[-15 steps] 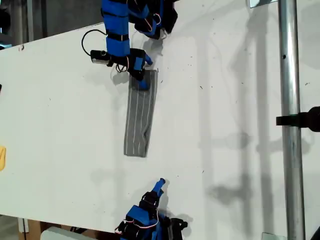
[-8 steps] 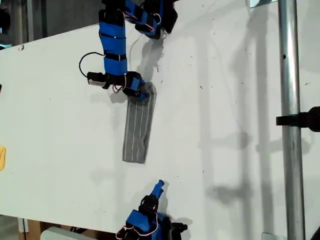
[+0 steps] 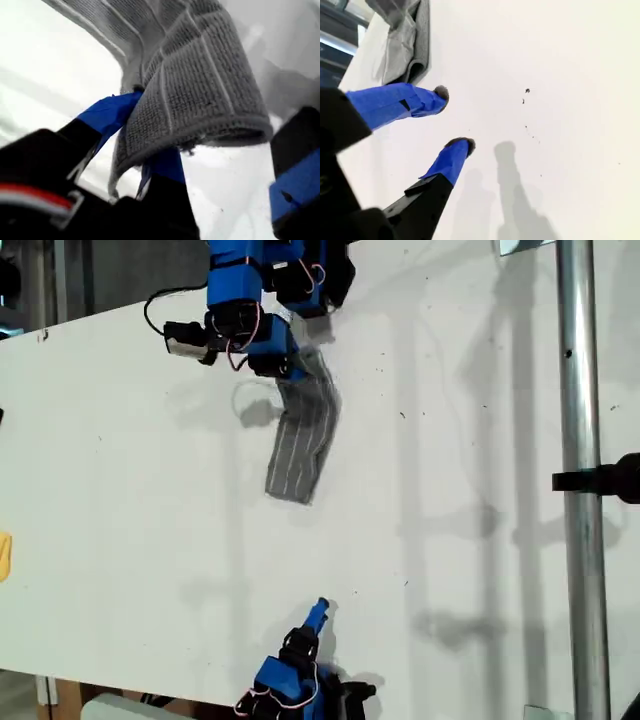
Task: Grasp corners of a towel and fold twice.
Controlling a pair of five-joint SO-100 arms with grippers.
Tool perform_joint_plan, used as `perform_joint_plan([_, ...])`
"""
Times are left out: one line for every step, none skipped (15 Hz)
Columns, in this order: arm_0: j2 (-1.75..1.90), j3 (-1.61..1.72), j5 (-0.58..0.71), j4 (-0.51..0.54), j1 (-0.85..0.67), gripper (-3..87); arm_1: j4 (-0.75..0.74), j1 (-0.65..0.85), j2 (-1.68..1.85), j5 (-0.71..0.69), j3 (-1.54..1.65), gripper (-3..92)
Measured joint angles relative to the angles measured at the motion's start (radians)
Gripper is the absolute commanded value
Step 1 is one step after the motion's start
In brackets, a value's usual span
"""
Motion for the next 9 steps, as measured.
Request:
perform_joint_plan([0.025,0.018,0.012,-0.011,-0.002,13.7,-0.144,0.035,-0.146,-0.067,-0.064,1.2])
perform_joint_plan([0.069,0.049,0.029,-0.018,-0.003,12.0,-0.307,0.071,-0.272,-0.106,-0.12,8.9])
perform_joint_plan([0.161,0.1,0.048,-0.014,-0.003,12.0,-0.442,0.095,-0.388,-0.135,-0.199,20.2])
perform_joint_plan([0.298,0.16,0.051,-0.006,-0.003,12.0,-0.508,0.109,-0.46,-0.161,-0.298,30.3])
perform_joint_plan([0.327,0.181,0.048,-0.006,-0.011,12.0,-0.541,0.109,-0.476,-0.199,-0.394,28.5])
perform_joint_plan([0.344,0.204,0.031,-0.003,-0.02,12.2,-0.624,0.106,-0.457,-0.273,-0.44,25.1])
perform_joint_plan([0.36,0.207,-0.005,0.015,-0.014,13.1,-0.69,0.104,-0.413,-0.313,-0.446,24.2])
perform_joint_plan([0.357,0.212,-0.054,0.058,-0.012,13.0,-0.713,0.106,-0.347,-0.316,-0.419,24.2])
perform_joint_plan([0.359,0.212,-0.061,0.089,-0.018,12.6,-0.718,0.114,-0.261,-0.313,-0.334,24.0])
